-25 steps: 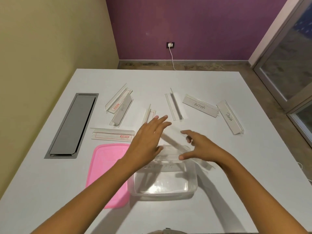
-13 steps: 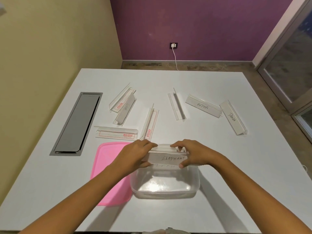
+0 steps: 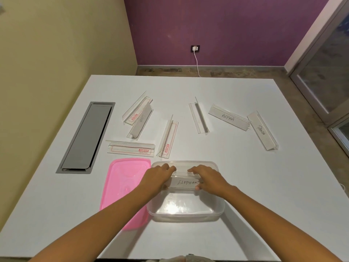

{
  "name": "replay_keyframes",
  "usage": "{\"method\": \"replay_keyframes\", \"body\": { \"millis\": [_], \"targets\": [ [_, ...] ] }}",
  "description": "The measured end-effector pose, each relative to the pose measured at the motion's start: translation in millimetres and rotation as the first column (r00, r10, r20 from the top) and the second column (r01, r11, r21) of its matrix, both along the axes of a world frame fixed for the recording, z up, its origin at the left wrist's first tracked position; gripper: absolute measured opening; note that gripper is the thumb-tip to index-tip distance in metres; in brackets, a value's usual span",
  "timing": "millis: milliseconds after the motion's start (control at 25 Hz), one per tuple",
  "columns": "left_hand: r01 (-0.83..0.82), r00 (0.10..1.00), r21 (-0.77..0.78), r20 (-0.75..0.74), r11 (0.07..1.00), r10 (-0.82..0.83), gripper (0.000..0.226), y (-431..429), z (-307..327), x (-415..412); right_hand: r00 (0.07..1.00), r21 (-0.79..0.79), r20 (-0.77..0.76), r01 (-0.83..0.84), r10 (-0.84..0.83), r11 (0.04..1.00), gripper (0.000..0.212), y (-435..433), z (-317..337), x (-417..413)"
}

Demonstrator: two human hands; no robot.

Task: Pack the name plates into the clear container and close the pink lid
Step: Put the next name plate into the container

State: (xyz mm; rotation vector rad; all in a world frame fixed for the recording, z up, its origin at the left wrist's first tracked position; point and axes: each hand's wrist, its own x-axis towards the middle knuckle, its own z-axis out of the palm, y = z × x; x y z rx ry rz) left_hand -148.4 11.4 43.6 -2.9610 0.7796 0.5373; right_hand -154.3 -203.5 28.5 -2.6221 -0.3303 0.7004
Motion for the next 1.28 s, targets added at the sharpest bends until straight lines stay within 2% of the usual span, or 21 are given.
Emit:
{"method": "replay_keyframes", "body": {
  "millis": [160, 400, 680, 800, 920, 1000, 1080, 1160, 1280],
  "targets": [
    [-0.048, 0.999, 0.012, -0.024, 0.999, 0.048, 0.059, -9, -17, -1, 0.996, -0.124, 0.039, -0.08, 0.085, 0.989, 0.061, 5, -11, 3],
    [-0.09, 0.995, -0.013, -0.046, 0.996, 0.09, 0.05, -11, -27, 0, 0.986, -0.224, 0.093, -0.118, 0.142, 0.967, 0.055, 12, -24, -2],
    [-0.121, 0.992, -0.011, -0.039, 0.993, 0.12, 0.045, -14, -34, 2, 0.967, -0.182, 0.224, -0.078, 0.119, 0.98, 0.052, 13, -33, -10],
    [-0.11, 0.991, -0.073, 0.073, 0.991, 0.115, 0.039, -19, -28, -1, 0.958, -0.143, 0.266, -0.072, 0.108, 0.987, 0.054, 13, -36, -12],
    [-0.032, 0.96, -0.289, 0.258, 0.957, 0.11, 0.029, -19, -16, 1, 0.956, -0.092, 0.285, -0.046, 0.071, 0.995, 0.053, 14, -31, -15],
    [0.022, 0.899, -0.412, 0.407, 0.911, 0.162, 0.019, -16, -9, 10, 0.92, -0.013, 0.392, 0.014, -0.007, 1.0, 0.038, 19, -21, -15],
    [-0.037, 0.852, -0.518, 0.43, 0.854, 0.298, 0.011, -12, -1, 25, 0.833, 0.093, 0.541, 0.08, -0.118, 0.992, 0.022, 23, -10, -12],
    [-0.195, 0.82, -0.582, 0.344, 0.789, 0.457, 0.014, -8, 0, 43, 0.752, 0.164, 0.625, 0.133, -0.207, 0.977, 0.019, 27, -2, -4],
    [-0.459, 0.794, -0.488, 0.149, 0.742, 0.59, 0.032, -6, -7, 71, 0.704, 0.231, 0.638, 0.211, -0.312, 0.95, 0.024, 33, 3, 15]
  ]
}}
